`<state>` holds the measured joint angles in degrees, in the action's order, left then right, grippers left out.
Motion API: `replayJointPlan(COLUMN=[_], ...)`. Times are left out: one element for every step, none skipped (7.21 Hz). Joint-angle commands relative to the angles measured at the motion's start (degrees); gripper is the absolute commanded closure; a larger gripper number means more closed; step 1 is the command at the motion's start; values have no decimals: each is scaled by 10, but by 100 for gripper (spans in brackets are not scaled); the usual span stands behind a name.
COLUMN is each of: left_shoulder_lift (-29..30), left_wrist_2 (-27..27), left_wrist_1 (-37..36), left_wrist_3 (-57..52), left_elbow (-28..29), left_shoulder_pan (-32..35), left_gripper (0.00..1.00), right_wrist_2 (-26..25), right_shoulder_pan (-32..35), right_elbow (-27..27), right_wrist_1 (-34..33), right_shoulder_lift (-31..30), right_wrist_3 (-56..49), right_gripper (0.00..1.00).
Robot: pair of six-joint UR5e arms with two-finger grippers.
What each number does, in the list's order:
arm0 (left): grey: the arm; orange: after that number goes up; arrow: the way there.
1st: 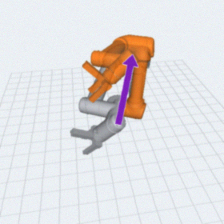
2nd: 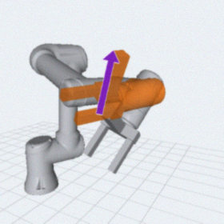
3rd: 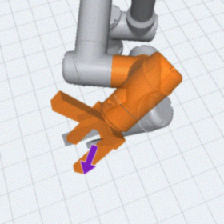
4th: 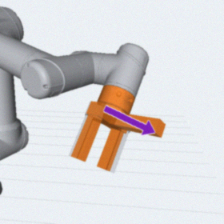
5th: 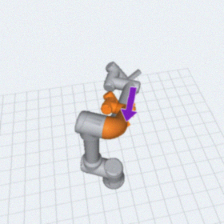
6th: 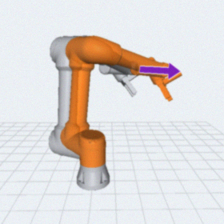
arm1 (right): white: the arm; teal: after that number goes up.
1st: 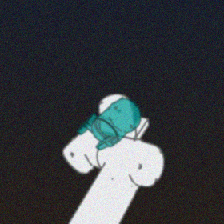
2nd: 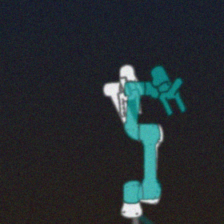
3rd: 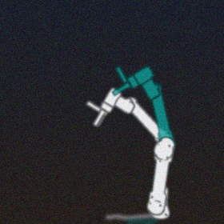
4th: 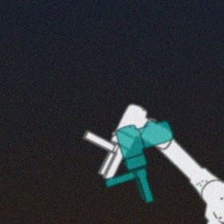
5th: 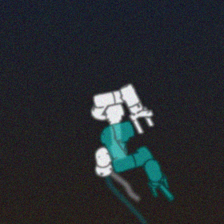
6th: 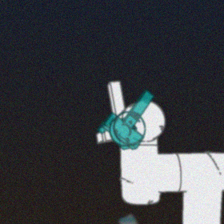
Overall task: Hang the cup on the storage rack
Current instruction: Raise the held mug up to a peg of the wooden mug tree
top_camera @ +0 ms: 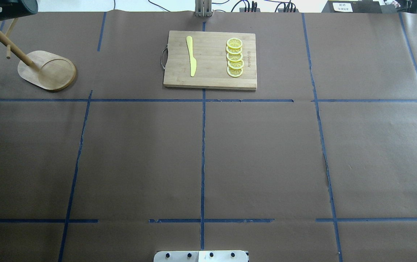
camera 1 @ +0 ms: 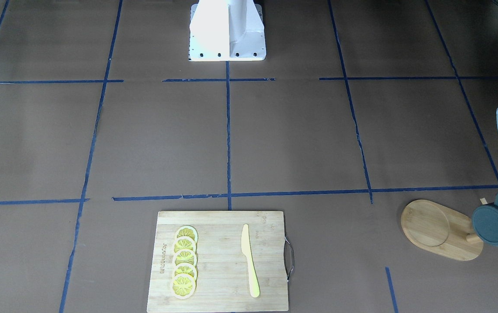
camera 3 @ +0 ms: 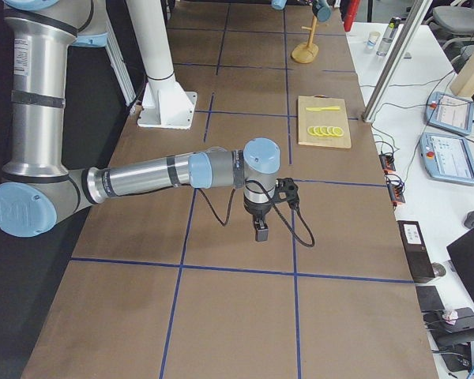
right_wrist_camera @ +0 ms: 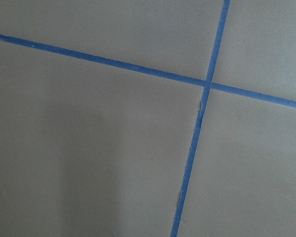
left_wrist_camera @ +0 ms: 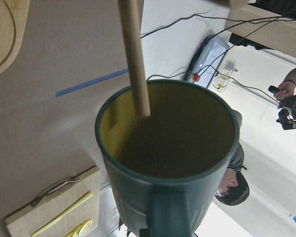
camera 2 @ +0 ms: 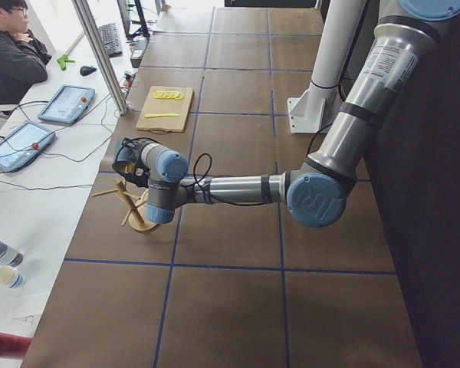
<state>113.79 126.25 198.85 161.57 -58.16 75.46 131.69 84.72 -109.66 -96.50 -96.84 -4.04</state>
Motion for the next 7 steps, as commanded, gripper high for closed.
replayJointPlan(left_shoulder_lift=[-7,-18,-25,-26,-25,-25,-23], left_wrist_2=[0,1,1,1,0,0,0], left_wrist_1=[45,61,64,65,66,67,67], left_wrist_3=[2,2,2,2,1,1,1], left_elbow=[26,29,31,39,48,52,59], left_shoulder_pan=[0,0,0,0,0,0,0], left_gripper=[100,100,100,100,100,94,77], right_wrist_2=[0,0,-1,-1,-1,-1,-1], right_shoulder_pan=[0,0,0,0,0,0,0], right_elbow=[0,-5,-5,-5,-5,-7,-8], right_wrist_1=[0,0,0,0,0,0,0], right_shoulder_lift=[1,1,0,0,0,-1,-2], right_wrist_3=[0,3,3,3,3,3,3], right_gripper=[0,0,0,0,0,0,0])
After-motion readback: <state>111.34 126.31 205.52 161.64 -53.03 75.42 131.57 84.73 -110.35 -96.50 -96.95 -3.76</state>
